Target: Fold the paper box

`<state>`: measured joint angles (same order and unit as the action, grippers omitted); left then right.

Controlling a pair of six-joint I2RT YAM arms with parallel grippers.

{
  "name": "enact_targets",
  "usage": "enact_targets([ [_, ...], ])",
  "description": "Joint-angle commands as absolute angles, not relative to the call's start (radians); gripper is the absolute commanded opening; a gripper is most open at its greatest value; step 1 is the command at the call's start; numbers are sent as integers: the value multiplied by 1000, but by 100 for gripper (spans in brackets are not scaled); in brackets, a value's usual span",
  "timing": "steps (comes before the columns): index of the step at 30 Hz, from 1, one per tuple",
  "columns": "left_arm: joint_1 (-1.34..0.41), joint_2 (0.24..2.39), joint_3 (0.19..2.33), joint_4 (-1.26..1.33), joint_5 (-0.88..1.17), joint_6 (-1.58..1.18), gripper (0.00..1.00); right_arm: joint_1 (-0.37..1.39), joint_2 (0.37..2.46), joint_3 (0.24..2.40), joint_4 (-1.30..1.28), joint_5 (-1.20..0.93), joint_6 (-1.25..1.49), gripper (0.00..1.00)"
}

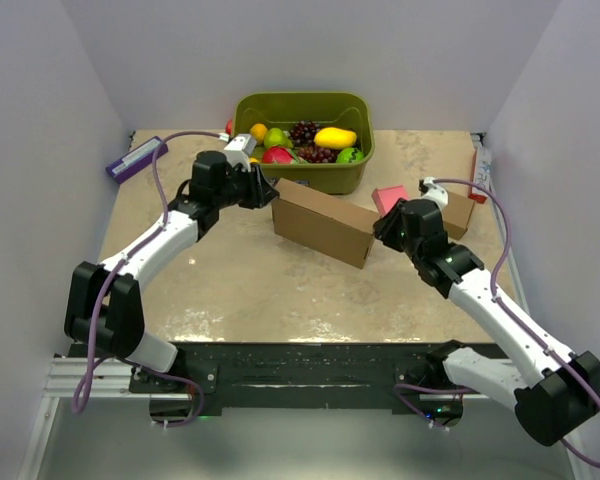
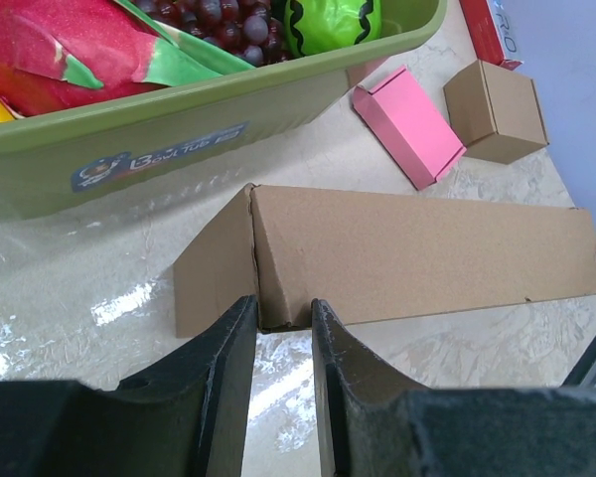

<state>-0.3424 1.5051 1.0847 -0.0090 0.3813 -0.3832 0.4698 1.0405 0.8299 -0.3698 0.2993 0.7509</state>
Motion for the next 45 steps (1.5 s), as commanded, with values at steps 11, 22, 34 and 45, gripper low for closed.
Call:
enact_targets([
  [11,-302,1482,1124,-38,396,-365,60,463,1172,772,-578,268,675,23],
  [22,-229,1534,1181,44,514,-433,68,463,1175,787,-571,268,667,22],
  [34,-229,1600,1178,72,545,-456,65,465,1181,793,-569,271,657,21],
  [45,-229,1652,1157,35,506,-463,49,463,1183,790,-565,265,658,20],
])
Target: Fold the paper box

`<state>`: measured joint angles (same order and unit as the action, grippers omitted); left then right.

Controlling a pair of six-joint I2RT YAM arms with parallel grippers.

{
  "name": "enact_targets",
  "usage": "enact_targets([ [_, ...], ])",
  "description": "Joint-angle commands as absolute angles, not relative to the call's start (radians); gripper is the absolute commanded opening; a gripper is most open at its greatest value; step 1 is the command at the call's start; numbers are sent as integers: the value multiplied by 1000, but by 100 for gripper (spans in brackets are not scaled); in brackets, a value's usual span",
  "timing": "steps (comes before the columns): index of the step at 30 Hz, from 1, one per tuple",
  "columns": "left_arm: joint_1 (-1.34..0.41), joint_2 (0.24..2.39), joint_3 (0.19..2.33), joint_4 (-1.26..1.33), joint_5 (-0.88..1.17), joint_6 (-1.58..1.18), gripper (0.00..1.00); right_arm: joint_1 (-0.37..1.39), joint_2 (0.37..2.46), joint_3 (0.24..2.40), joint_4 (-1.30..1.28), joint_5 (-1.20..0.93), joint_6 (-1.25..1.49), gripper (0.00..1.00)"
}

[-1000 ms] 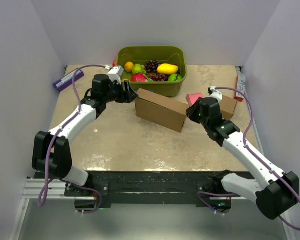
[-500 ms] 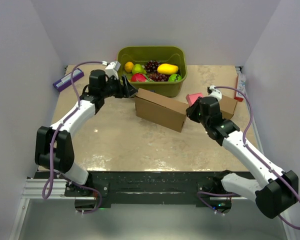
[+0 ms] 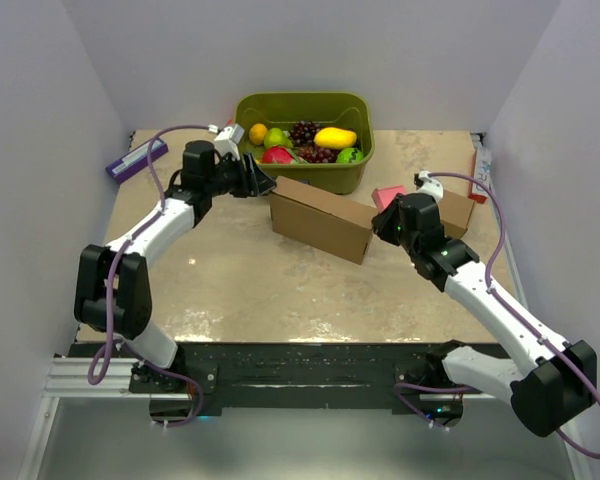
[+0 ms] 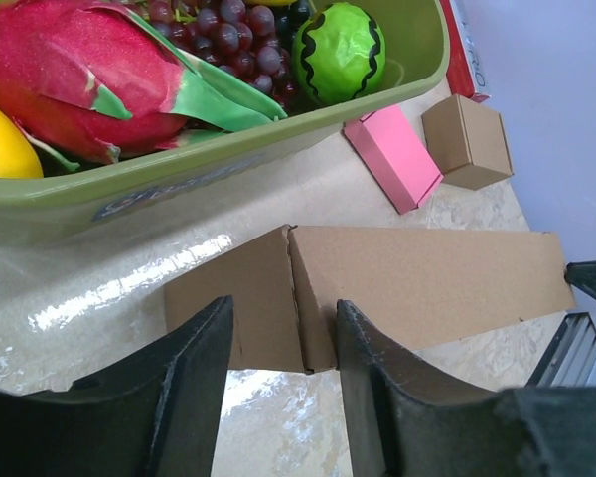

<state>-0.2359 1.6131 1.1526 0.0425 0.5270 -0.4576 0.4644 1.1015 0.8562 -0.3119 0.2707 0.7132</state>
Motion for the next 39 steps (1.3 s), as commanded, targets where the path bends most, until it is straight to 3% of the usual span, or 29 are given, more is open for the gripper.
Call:
enact_targets([
  [1,-229,1657,1152,32,506,-465,48,463,1181,790,-566,267,658,20],
  [13,-227,1680,1063,2,492,-448,39,465,1186,775,-543,242,661,20],
  [28,-201,1723,1035,18,545,-465,17,463,1164,785,-568,265,653,20],
  [35,-201,1730,1028,34,577,-472,1,465,1157,792,-578,270,652,20],
  [39,-199,1738,1023,34,586,-476,0,463,1161,790,-575,272,650,20],
])
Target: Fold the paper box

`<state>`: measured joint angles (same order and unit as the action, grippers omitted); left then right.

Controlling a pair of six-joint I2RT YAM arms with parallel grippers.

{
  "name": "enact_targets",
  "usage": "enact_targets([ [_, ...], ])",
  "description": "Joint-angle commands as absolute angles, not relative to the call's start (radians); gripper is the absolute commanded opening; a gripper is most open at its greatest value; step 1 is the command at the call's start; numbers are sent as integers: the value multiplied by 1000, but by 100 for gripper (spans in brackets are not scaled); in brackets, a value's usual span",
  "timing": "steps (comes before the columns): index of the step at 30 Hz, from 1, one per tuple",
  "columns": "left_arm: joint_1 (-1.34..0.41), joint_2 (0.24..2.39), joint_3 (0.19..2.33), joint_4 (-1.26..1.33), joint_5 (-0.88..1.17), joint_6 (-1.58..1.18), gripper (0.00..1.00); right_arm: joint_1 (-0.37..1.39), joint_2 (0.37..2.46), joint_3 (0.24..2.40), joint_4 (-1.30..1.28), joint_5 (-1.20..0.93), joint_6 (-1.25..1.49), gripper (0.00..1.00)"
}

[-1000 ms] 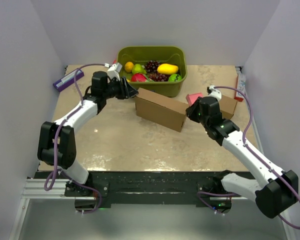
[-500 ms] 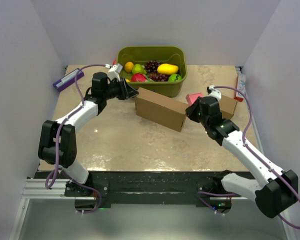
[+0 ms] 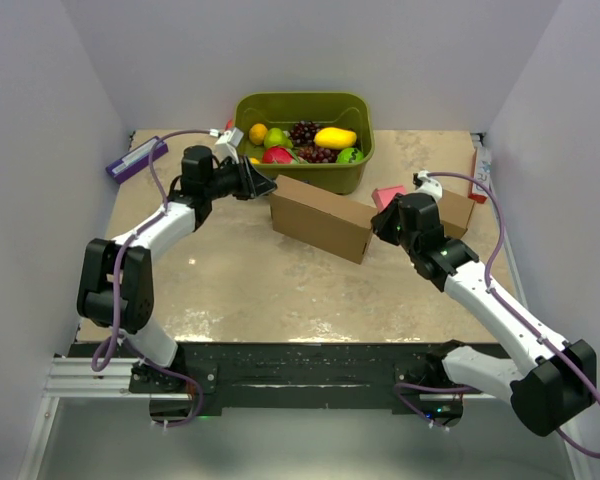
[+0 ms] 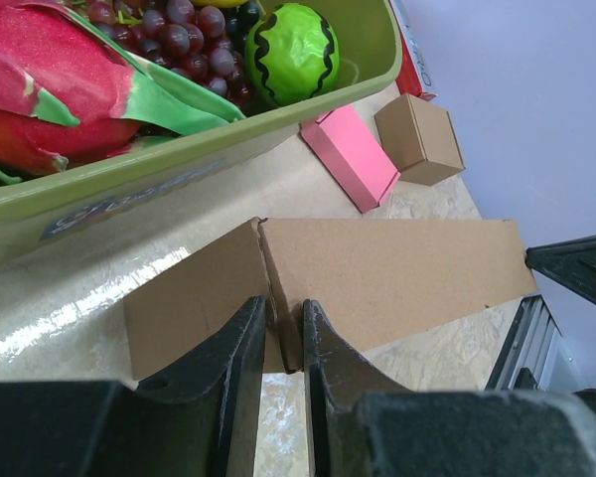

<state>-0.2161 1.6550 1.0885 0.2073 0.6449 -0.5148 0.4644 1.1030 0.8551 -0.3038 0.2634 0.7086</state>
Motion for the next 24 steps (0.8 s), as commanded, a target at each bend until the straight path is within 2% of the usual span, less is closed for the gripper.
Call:
enact_targets([
  [1,-199,1740,1023,34,587,-477,0,463,1164,788,-571,268,650,20],
  [7,-199,1730,1031,31,597,-474,0,463,1164,785,-552,238,655,20],
  [8,-201,1711,1032,32,586,-471,3,463,1161,788,-552,230,657,20],
  [9,-199,1700,1032,35,583,-468,7,463,1160,793,-554,229,657,20],
  [10,-199,1689,1034,38,581,-463,17,463,1152,798,-558,227,655,20],
  [13,-199,1648,1034,58,583,-466,36,463,1146,813,-572,222,650,21],
  [19,-199,1598,1040,89,595,-462,61,463,1126,813,-591,233,650,21],
  [24,-193,1569,1035,135,610,-460,73,463,1120,815,-600,238,650,21],
])
